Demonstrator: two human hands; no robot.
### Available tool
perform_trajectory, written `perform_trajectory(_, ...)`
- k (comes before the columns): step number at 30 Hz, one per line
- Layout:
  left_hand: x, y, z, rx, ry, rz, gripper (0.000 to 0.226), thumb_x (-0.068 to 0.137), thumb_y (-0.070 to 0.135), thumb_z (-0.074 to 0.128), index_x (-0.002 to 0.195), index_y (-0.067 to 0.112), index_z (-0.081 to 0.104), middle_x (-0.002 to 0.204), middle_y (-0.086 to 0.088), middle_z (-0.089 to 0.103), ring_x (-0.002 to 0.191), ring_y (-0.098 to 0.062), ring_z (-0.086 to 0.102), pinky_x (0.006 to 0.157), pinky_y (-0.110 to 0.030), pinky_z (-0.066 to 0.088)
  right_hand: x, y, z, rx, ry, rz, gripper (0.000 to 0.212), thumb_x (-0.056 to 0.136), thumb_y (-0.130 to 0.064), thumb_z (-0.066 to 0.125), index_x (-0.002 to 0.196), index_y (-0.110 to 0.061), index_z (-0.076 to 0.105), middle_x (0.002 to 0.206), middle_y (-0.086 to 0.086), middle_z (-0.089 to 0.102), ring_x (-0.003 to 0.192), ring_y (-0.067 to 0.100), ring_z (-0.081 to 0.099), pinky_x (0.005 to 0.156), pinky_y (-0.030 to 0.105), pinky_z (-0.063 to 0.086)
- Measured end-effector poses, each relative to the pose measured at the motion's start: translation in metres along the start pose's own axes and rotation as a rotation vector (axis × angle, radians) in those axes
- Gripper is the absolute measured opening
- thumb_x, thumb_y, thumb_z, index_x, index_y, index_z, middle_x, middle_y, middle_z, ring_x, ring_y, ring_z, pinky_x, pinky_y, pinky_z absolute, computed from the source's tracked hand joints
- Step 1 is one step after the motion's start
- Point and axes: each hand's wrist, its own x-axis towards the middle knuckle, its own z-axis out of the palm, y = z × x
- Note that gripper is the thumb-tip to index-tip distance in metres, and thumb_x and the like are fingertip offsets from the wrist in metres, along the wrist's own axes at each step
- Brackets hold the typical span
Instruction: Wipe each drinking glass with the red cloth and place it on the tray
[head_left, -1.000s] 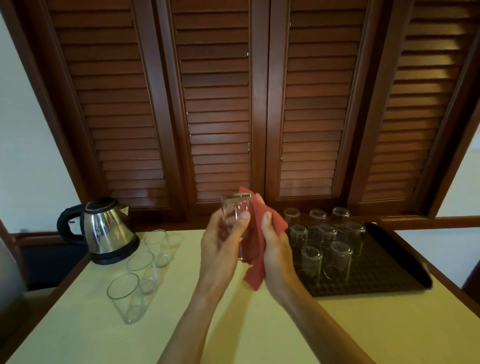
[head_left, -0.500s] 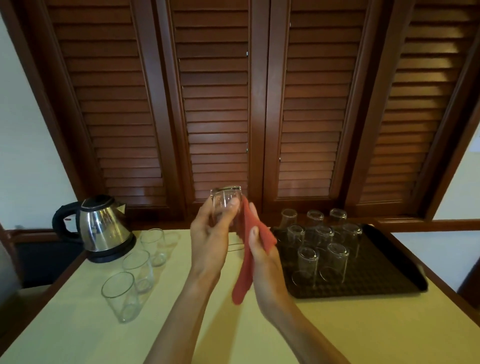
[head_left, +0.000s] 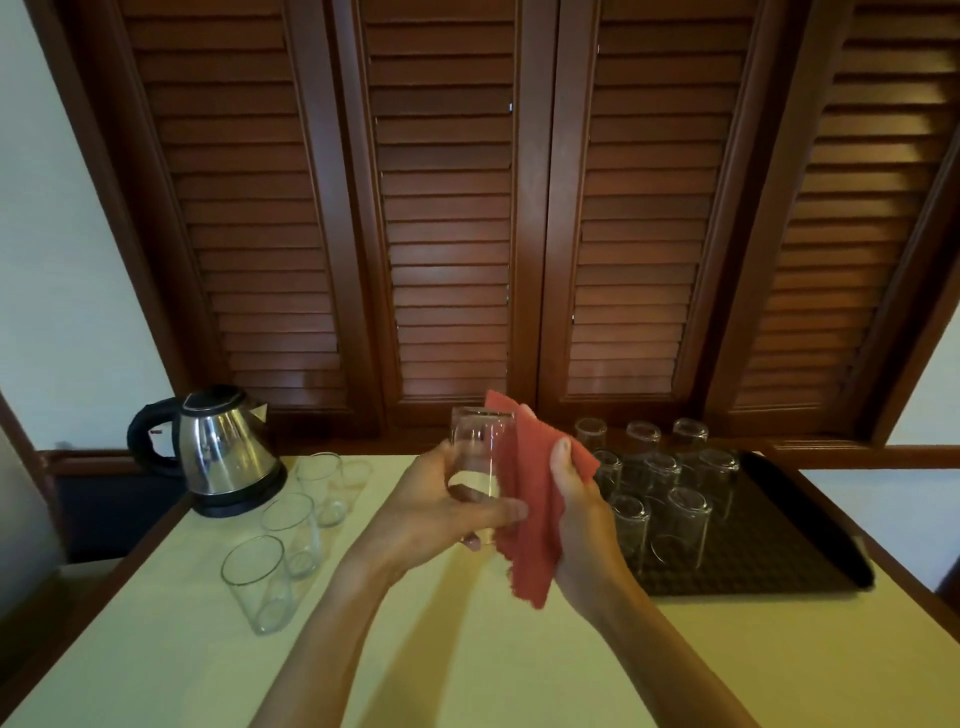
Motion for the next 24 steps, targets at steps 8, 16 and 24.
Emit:
perform_trajectory(8, 0.005, -0.007, 0.0, 0.422, 0.349, 0.093, 0.049, 0.047, 0.026, 0.089, 0.089, 0.032, 0.064, 0.08, 0.013, 0.068, 0.075, -0.014, 0.068, 0.067, -0.037, 0.059, 0.007, -0.004, -0.002, -0.483, -0.182, -0.308, 0.035, 0.105, -0.026, 0.046, 0.136, -0.026, 0.061, 0.137, -0.011, 0.063, 0.132, 0.008, 0.055, 0.11, 0.022, 0.042)
perform_trajectory(16, 0.001, -0.011, 0.006, 0.346, 0.305, 0.159, 0.056, 0.042, 0.033, 0.08, 0.095, 0.039, 0.064, 0.081, 0.025, 0.067, 0.071, -0.002, 0.064, 0.062, -0.029, 0.055, 0.009, 0.001, 0.003, -0.493, -0.165, -0.41, 0.035, 0.105, -0.028, 0.046, 0.137, -0.029, 0.061, 0.144, -0.013, 0.057, 0.14, 0.011, 0.046, 0.117, 0.036, 0.037)
perform_trajectory(24, -0.003, -0.015, 0.012, 0.304, 0.224, 0.171, 0.054, 0.042, 0.027, 0.079, 0.095, 0.033, 0.065, 0.08, 0.019, 0.07, 0.072, -0.005, 0.067, 0.064, -0.027, 0.057, 0.013, 0.0, 0.004, -0.414, -0.149, -0.326, 0.036, 0.103, -0.025, 0.044, 0.13, -0.018, 0.067, 0.134, -0.005, 0.066, 0.132, 0.015, 0.055, 0.116, 0.048, 0.04)
